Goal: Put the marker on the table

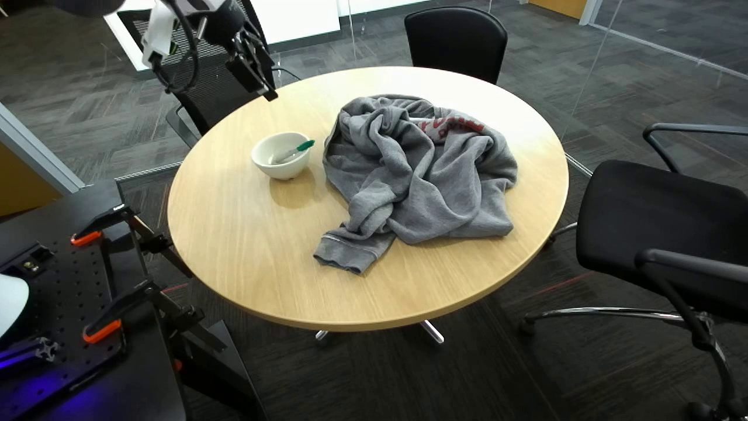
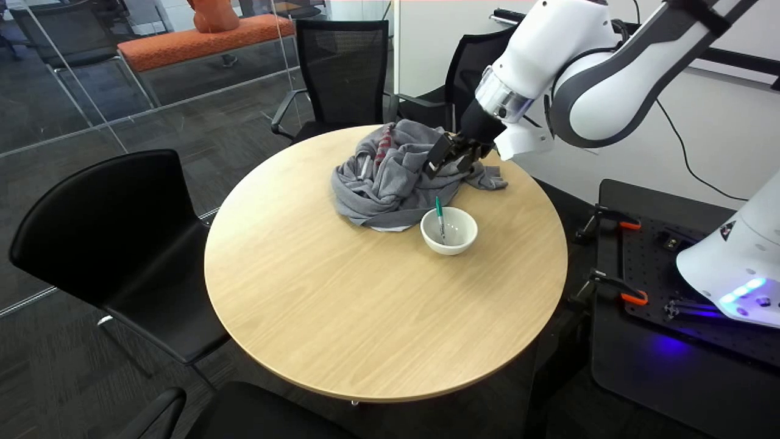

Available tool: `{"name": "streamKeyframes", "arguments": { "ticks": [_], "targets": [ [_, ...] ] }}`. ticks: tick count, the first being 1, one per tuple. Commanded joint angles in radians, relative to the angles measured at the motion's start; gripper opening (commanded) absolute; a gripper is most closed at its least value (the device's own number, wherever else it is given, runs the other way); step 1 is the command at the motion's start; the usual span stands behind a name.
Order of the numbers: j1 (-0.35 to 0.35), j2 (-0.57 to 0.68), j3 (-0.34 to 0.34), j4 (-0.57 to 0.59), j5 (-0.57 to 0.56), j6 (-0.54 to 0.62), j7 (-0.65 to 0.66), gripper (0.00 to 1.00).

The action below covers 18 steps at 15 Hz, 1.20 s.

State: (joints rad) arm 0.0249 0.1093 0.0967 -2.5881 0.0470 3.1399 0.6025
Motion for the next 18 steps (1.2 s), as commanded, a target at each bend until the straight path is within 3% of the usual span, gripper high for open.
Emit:
{"name": "streamKeyframes", "arguments": {
  "ticks": [1, 5, 8, 13, 18],
  "targets": [
    [0.05, 0.022, -0.076, -0.034, 0.009, 0.109, 0.141, 1.0],
    [0.207, 0.056, -0.283, -0.039, 0.005, 0.086, 0.216, 1.0],
    [0.331, 0.093, -0.401, -0.027, 0.017, 0.069, 0.251, 1.0],
    [0.467, 0.114, -0.479, -0.02, 0.023, 0.047, 0.308, 1.0],
    [0.517, 0.135, -0.495, 0.009, 0.019, 0.004, 0.342, 1.0]
  ]
}}
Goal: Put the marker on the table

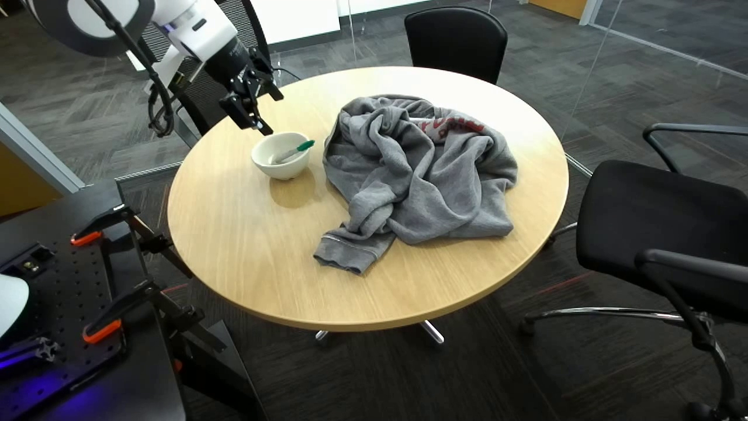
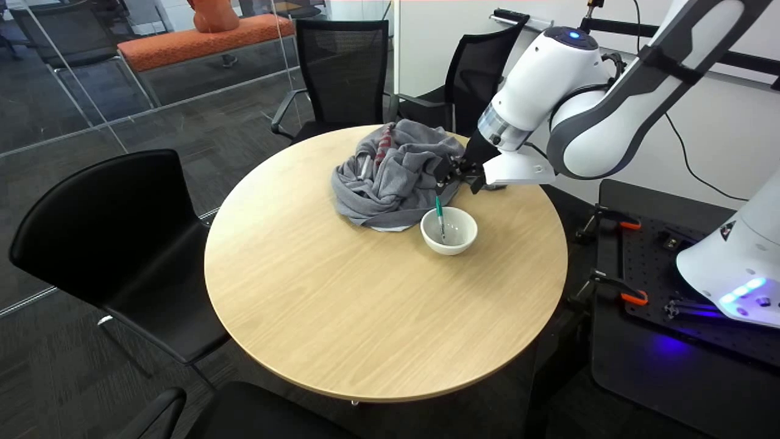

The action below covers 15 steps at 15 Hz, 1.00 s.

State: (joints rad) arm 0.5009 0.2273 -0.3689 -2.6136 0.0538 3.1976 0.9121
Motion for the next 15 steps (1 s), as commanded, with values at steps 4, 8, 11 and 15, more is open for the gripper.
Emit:
{"name": "streamKeyframes", "arguments": {
  "ticks": [4, 8, 11, 15],
  "targets": [
    [0.072, 0.062, -0.052, 0.079, 0.004, -0.114, 0.065, 1.0],
    [0.078, 0.111, -0.041, 0.12, 0.008, -0.162, 0.08, 1.0],
    [0.076, 0.147, -0.03, 0.142, 0.011, -0.179, 0.088, 1.0],
    [0.064, 0.177, -0.018, 0.156, 0.004, -0.182, 0.096, 0.74]
  ]
}}
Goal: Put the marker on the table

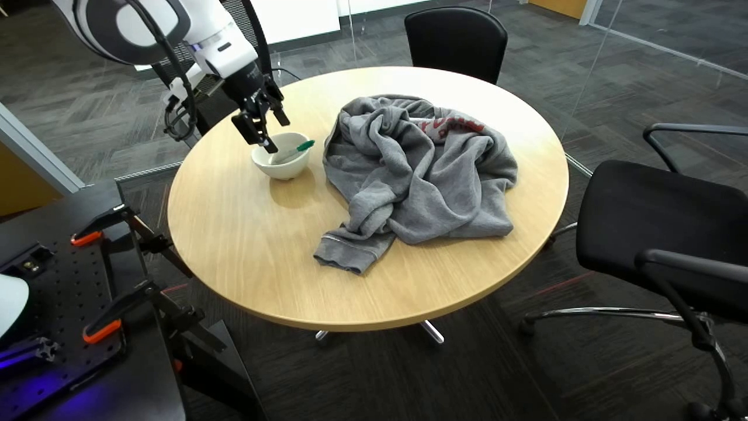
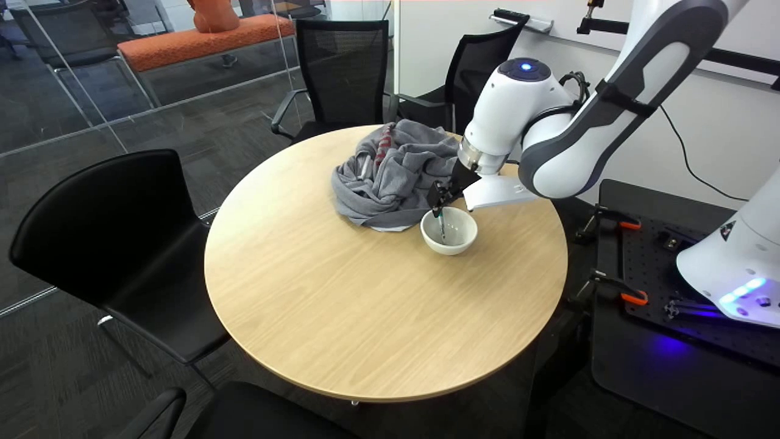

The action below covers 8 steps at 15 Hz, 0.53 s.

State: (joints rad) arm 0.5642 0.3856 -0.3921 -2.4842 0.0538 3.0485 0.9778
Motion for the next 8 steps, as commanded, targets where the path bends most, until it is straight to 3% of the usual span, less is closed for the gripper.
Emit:
{"name": "streamKeyframes", "arguments": {
  "ticks": [1, 4, 6, 8],
  "targets": [
    [-0.003, 0.024, 0.01, 0.029, 0.007, -0.032, 0.032, 0.62],
    [-0.004, 0.037, 0.016, 0.037, 0.01, -0.037, 0.031, 0.49],
    [-0.009, 0.044, 0.023, 0.042, 0.011, -0.04, 0.028, 0.46],
    [-0.014, 0.05, 0.03, 0.05, 0.012, -0.045, 0.026, 0.51]
  ]
}}
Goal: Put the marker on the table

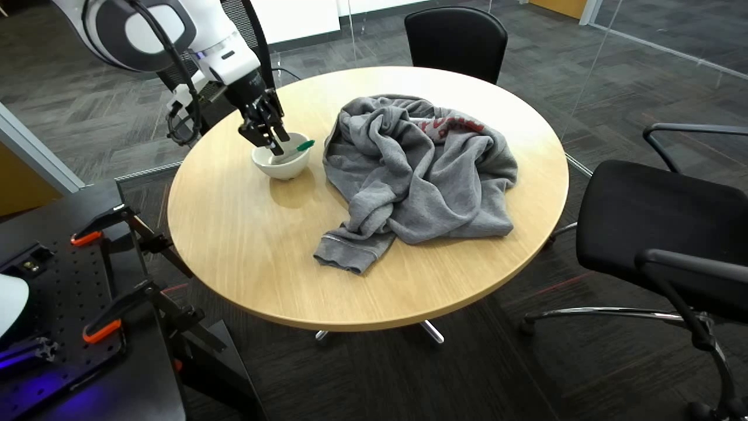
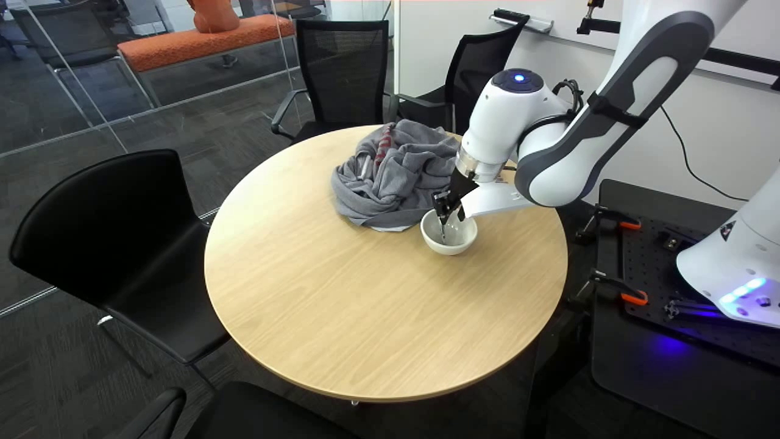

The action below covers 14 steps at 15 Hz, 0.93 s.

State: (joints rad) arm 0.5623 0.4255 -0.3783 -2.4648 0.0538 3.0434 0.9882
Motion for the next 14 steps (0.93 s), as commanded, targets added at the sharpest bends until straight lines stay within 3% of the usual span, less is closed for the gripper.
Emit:
{"name": "streamKeyframes", "arguments": {
  "ticks": [1, 4, 11, 14],
  "targets": [
    [-0.015, 0.014, 0.021, 0.036, 0.013, -0.043, 0.014, 0.54],
    [-0.025, 0.028, 0.031, 0.058, 0.012, -0.058, 0.012, 0.61],
    [-0.053, 0.059, 0.051, 0.112, 0.0, -0.115, 0.024, 0.46],
    [-0.074, 0.075, 0.063, 0.135, -0.003, -0.143, 0.027, 0.49]
  ]
}}
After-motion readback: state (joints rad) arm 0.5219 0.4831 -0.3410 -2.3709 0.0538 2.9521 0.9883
